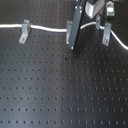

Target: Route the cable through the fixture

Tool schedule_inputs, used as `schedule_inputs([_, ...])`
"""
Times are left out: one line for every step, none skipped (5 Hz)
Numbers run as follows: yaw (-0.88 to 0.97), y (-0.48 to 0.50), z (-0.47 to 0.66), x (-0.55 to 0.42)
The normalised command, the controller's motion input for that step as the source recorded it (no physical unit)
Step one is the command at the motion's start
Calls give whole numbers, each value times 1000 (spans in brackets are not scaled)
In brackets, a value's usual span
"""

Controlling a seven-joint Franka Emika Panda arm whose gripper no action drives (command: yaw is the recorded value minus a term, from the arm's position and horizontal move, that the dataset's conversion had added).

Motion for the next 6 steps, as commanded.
schedule_inputs([-780, -155, -475, 115])
schedule_inputs([-731, -164, -528, 147])
schedule_inputs([-517, -37, -472, 142])
schedule_inputs([-43, 305, -37, 167])
schedule_inputs([60, 385, 6, 53])
schedule_inputs([103, 143, 20, 15])
